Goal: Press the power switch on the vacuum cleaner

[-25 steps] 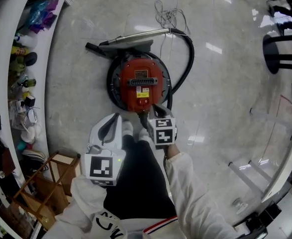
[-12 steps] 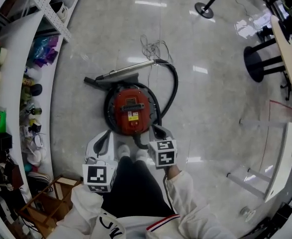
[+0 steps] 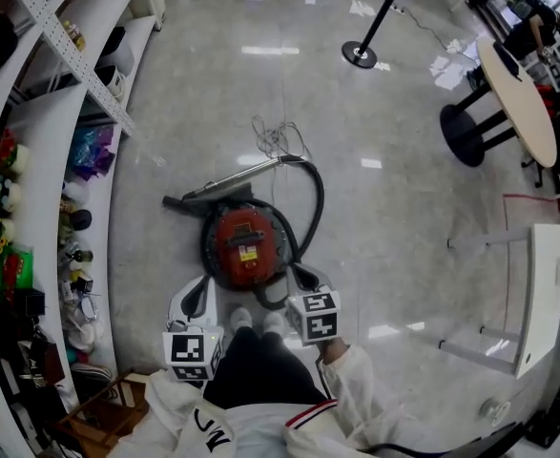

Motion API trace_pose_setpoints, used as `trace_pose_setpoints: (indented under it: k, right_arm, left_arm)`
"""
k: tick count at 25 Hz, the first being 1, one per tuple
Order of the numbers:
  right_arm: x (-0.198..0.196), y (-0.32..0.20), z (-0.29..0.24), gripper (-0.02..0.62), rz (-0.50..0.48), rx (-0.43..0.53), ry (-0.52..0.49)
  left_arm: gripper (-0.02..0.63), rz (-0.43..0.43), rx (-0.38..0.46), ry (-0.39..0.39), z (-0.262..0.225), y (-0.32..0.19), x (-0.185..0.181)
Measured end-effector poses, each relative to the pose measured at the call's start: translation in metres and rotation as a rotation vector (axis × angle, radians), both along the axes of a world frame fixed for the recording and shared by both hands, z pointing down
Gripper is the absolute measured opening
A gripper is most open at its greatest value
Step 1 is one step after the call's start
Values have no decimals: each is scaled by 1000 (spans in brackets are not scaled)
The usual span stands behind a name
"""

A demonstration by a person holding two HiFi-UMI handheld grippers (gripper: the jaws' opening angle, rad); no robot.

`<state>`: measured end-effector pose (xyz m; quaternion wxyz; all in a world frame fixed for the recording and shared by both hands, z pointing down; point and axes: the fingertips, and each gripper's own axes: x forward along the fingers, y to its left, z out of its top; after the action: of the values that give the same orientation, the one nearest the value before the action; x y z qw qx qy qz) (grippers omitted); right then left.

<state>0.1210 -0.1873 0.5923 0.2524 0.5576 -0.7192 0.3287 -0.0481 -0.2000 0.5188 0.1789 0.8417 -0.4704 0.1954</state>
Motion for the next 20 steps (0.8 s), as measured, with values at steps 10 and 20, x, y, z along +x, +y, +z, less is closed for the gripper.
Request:
trace_pose_setpoints:
  k: [10,20]
  right_arm:
    - [18,5,-65,0,40,73,-41]
    - [17,10,-131,0,69,180,-57]
  left_arm:
    - [0,18,57,-22,-40,-1,1]
    - [0,45,101,0,-78,3,-1]
